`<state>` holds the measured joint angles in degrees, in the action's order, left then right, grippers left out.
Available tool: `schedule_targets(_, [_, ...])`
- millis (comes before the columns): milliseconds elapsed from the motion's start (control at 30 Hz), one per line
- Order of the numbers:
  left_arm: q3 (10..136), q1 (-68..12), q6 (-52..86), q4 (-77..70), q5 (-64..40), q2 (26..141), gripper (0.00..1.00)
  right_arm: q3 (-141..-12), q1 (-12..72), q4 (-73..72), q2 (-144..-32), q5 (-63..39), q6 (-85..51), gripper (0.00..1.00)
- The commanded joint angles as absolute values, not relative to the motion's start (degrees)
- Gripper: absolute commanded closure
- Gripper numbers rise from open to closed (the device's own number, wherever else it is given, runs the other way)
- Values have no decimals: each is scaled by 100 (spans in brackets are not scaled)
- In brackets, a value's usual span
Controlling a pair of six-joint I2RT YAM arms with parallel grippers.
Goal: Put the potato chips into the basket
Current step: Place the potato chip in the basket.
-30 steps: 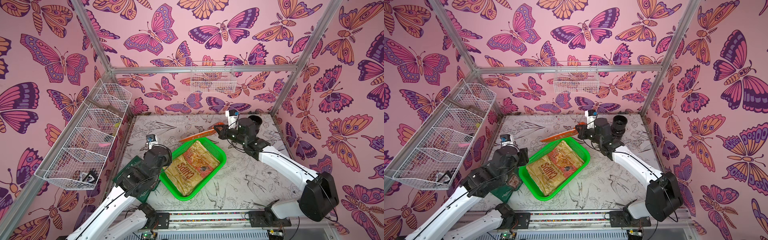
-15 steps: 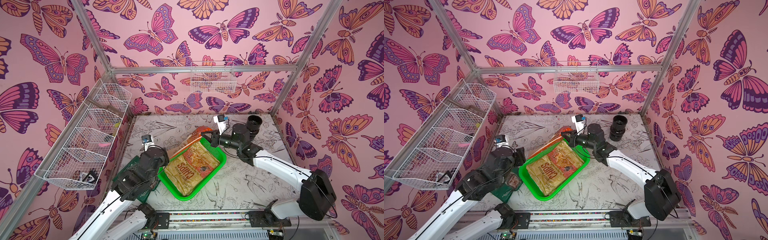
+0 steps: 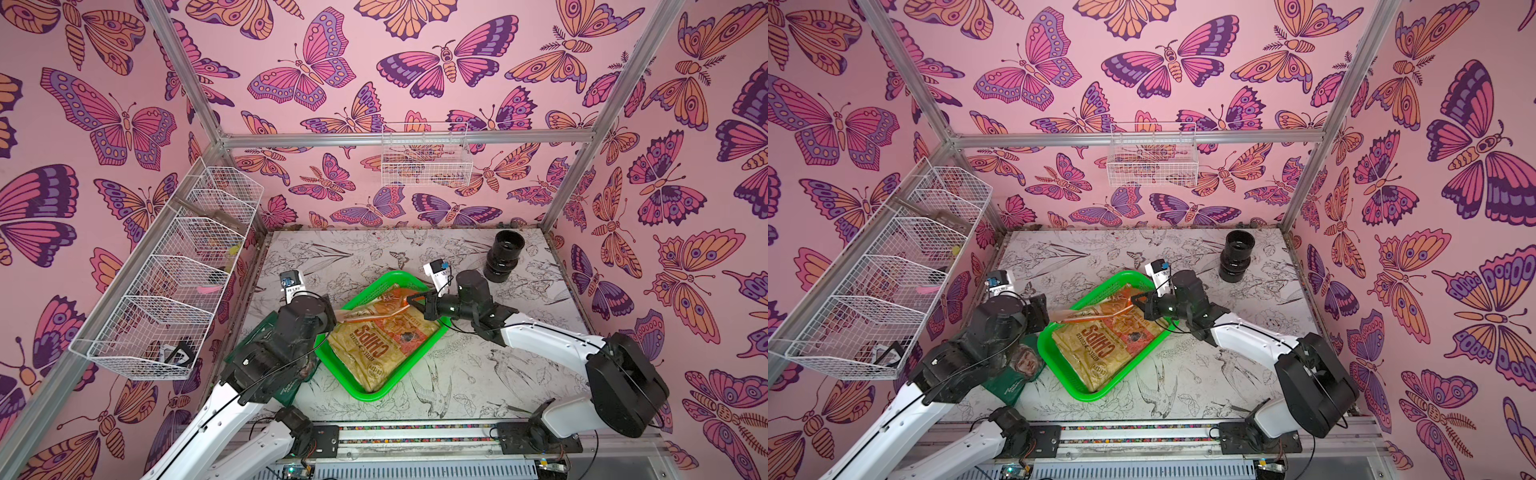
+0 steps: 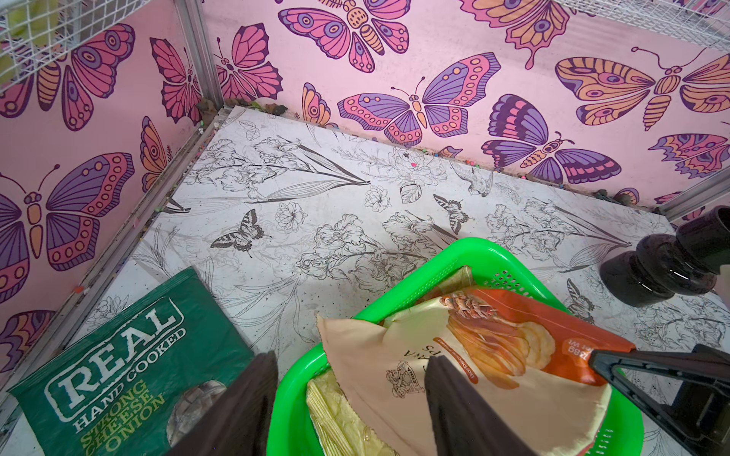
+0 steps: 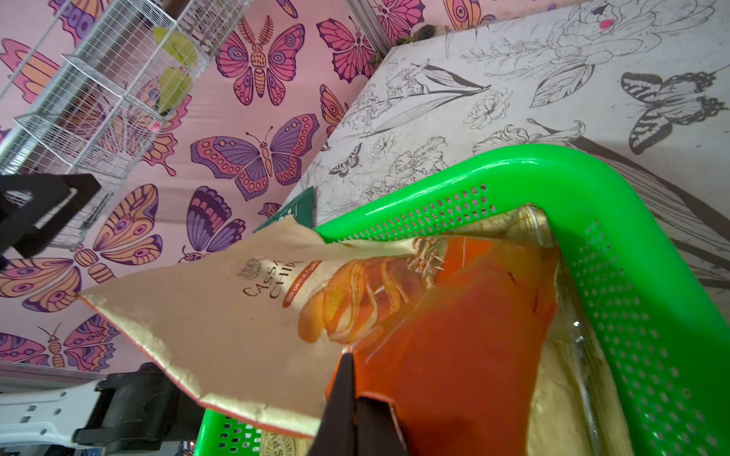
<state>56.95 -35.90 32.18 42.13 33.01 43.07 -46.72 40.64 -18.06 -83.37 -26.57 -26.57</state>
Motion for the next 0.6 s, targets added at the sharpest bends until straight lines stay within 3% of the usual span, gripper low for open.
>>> schedule_targets(0, [5590,-3548,3269,4317,3394,4244,34,-4637,4052,-1351,-8093,-2397,-2163,100])
schedule_targets(567, [5555,-3475,3294,4232,3423,4296,34,-4479,4043,-461,-7841,-1192,-1729,100])
